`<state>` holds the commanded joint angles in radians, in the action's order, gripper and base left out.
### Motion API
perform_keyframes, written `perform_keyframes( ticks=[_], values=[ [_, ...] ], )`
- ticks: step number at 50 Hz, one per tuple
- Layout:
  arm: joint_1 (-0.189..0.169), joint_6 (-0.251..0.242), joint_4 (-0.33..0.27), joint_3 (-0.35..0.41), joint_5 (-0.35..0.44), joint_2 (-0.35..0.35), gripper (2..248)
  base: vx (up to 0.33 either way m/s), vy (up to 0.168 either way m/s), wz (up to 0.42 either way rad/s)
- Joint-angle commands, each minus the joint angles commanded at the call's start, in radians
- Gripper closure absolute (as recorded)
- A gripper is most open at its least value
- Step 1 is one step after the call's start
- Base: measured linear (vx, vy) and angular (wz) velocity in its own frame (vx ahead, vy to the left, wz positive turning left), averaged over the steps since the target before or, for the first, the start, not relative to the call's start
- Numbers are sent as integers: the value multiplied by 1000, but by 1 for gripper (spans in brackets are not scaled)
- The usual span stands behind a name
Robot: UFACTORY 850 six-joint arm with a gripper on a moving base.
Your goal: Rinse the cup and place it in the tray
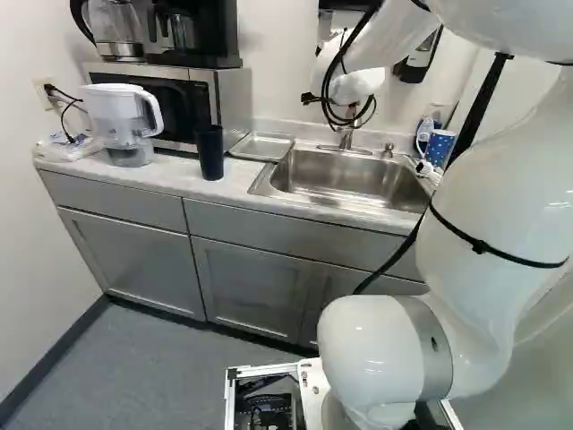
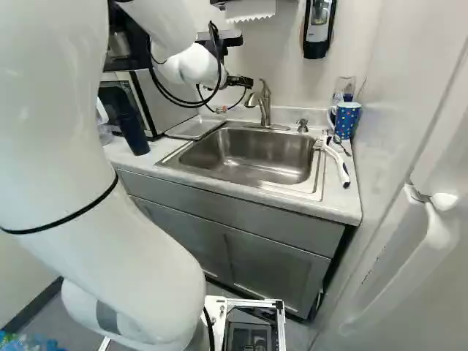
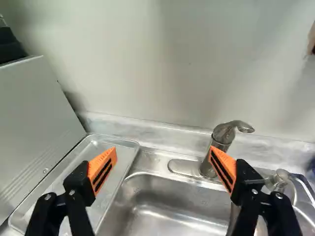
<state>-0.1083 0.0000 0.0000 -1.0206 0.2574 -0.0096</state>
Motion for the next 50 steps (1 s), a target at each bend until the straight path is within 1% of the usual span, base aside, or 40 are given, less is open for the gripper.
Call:
perform_keyframes(
  ticks=[30, 50],
  values=[
    [-42, 0, 0, -18, 0, -18, 3, 0, 0, 0],
    [-59, 0, 0, -51, 0, -51, 3, 0, 0, 0]
  ],
)
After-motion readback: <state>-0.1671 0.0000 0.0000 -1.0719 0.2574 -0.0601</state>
